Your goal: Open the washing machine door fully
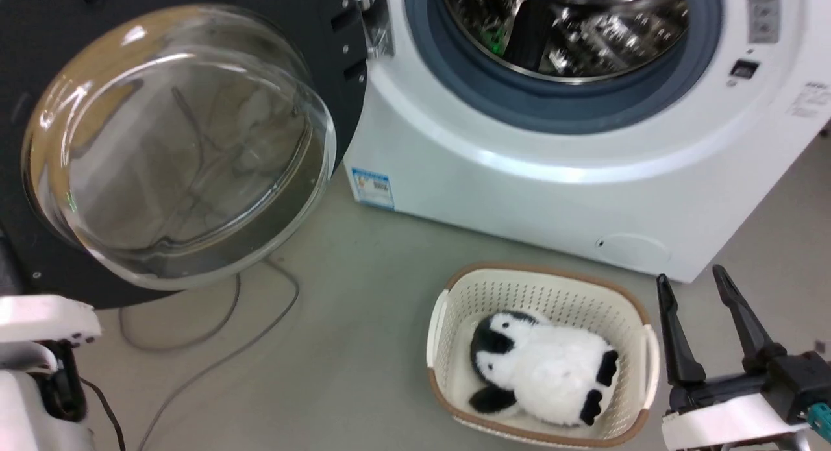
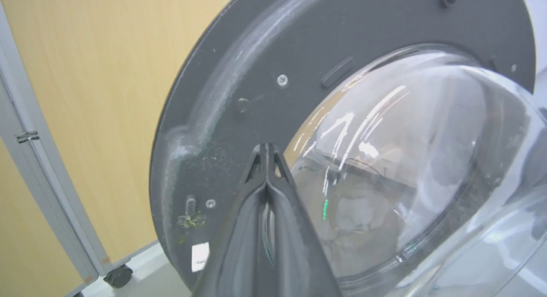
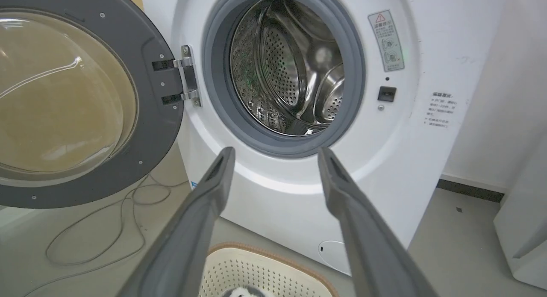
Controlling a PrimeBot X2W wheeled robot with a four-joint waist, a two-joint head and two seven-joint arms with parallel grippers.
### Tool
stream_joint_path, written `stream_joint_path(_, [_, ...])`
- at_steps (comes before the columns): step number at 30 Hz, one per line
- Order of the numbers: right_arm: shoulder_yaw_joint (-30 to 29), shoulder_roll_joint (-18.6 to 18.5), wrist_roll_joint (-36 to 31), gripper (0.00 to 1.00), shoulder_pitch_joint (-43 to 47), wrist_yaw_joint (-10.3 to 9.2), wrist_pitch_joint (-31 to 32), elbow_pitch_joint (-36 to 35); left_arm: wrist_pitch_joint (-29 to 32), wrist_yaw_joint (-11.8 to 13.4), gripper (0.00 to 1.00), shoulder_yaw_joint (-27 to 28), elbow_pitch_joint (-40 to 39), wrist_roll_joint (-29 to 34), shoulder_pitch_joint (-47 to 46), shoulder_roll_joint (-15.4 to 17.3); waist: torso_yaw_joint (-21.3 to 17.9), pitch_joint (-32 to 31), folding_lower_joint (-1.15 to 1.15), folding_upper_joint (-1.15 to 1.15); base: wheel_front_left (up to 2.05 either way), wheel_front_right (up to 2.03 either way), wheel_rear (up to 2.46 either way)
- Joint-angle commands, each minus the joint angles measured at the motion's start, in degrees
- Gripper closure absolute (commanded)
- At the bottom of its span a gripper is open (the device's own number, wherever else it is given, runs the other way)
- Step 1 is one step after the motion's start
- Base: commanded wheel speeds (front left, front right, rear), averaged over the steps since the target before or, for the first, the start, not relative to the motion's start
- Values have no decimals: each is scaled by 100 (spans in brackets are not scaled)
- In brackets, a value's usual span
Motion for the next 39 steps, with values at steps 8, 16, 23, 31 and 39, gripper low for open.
stream_joint_path(8, [-116, 62, 241, 0, 317, 5, -24, -219, -24, -129, 100, -689, -1092, 217, 927, -511, -332, -586, 0, 0, 0, 0, 0])
stream_joint_path(16, [-108, 63, 346, 0, 460, 5, -24, -244, -24, -164, 100, -1309, -1409, 76, 1536, -696, -673, -767, 0, 0, 0, 0, 0])
stream_joint_path(23, [-112, 64, 388, 0, 541, 5, -24, -235, -24, -98, 0, -1812, -1524, -24, 1983, -734, -1016, -845, 0, 0, 0, 0, 0])
stream_joint_path(31, [-122, 64, 442, 0, 614, 5, -24, -192, -24, 32, 0, -2259, -1558, -118, 2224, -738, -1307, -876, 0, 0, 0, 0, 0])
stream_joint_path(39, [-64, 64, 467, 0, 644, 5, -24, -125, -24, 123, 0, -2439, -1494, -274, 2403, -739, -1603, -876, 0, 0, 0, 0, 0])
